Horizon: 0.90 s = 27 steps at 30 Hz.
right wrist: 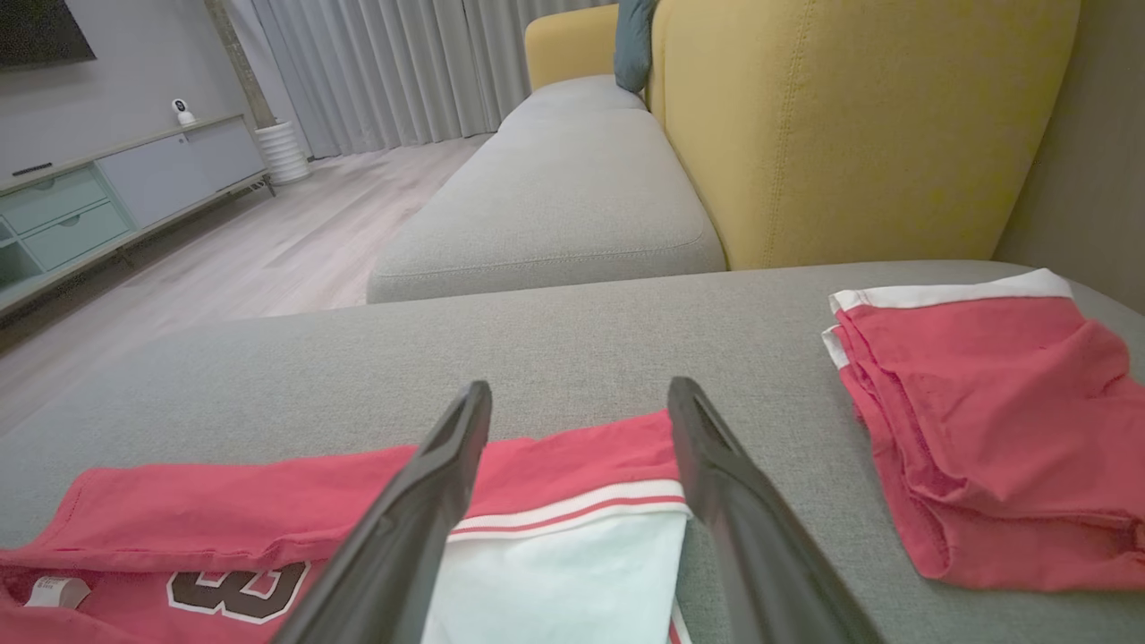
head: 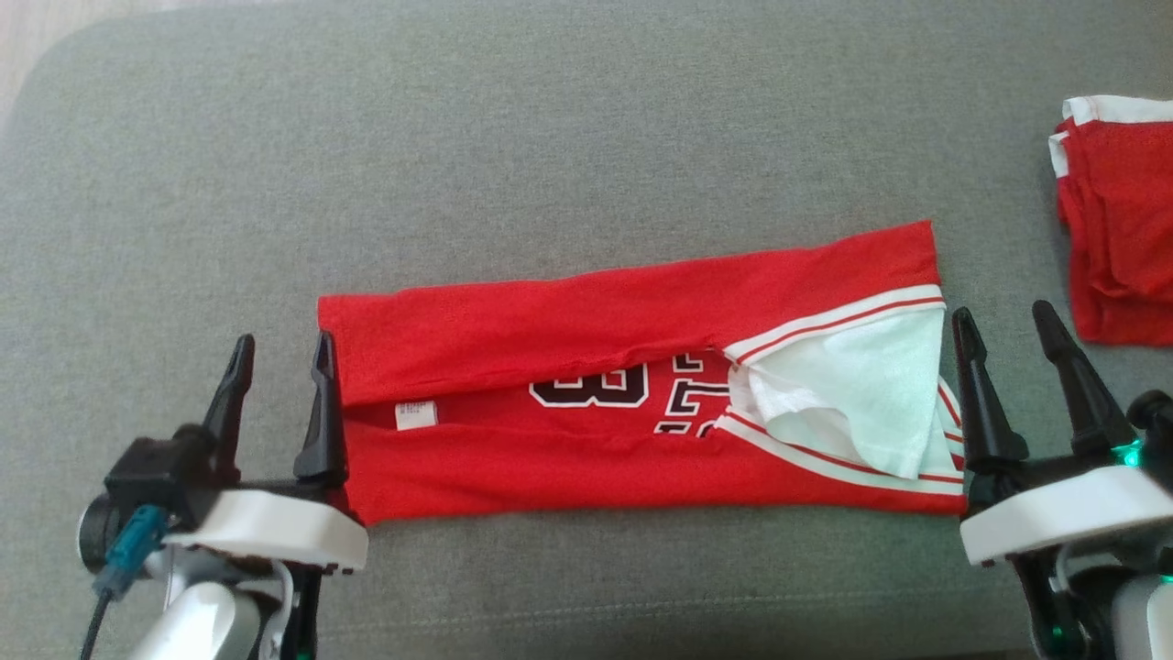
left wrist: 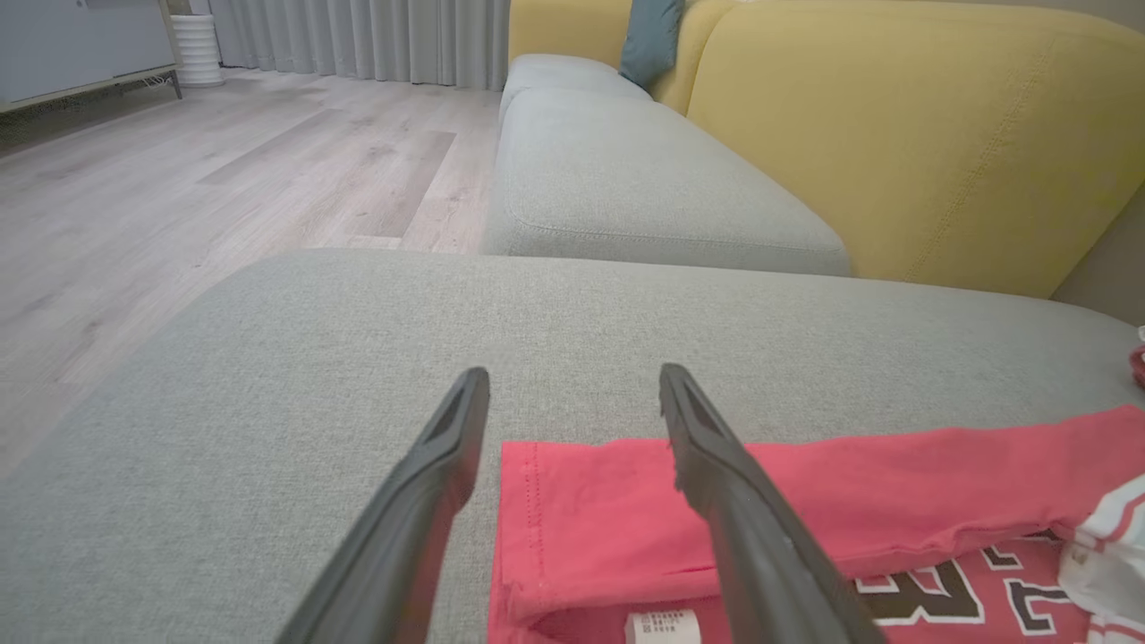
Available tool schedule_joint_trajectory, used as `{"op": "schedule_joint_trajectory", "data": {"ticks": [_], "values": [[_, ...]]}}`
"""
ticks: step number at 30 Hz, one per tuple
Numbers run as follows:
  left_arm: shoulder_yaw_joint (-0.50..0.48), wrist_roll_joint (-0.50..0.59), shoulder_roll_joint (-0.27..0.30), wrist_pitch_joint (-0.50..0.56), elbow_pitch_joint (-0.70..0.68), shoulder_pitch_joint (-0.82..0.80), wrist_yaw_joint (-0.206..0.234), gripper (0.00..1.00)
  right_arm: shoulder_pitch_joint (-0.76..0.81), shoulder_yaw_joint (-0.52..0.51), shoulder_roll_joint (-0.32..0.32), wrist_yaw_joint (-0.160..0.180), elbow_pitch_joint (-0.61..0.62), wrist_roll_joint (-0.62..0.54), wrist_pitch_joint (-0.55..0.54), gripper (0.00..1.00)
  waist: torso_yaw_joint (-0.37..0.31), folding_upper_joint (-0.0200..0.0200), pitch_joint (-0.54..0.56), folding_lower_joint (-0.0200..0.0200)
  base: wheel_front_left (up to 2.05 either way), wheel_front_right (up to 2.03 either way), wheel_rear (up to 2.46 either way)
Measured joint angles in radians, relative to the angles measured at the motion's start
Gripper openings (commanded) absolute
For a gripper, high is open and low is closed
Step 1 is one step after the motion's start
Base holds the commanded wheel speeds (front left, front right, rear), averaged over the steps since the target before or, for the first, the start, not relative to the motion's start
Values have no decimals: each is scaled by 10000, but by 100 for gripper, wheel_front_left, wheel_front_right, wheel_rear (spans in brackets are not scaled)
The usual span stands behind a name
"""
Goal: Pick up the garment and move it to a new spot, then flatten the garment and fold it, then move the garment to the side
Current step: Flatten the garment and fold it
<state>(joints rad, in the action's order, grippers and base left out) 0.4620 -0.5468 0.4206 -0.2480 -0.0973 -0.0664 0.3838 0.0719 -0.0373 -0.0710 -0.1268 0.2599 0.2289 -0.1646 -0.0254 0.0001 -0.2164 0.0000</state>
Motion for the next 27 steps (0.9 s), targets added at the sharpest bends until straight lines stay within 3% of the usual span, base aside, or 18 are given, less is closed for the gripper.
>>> {"op": "schedule_joint_trajectory", "data": {"ticks": [10, 18, 27], "values": [[13, 104, -102, -2, 167, 6, -56, 100, -1, 52, -109, 0, -330, 46, -232, 100, 66, 0, -46, 0, 0, 0, 0], [98, 192, -184, -2, 192, -485, -186, 100, -133, 107, -769, 0, -2274, 295, -750, 100, 205, 0, -637, 0, 0, 0, 0], [111, 349, -431, -4, 360, -1092, -420, 100, -1372, 309, -1183, 0, -3885, 767, -1559, 100, 543, 0, -1229, 2, 0, 0, 0]]}}
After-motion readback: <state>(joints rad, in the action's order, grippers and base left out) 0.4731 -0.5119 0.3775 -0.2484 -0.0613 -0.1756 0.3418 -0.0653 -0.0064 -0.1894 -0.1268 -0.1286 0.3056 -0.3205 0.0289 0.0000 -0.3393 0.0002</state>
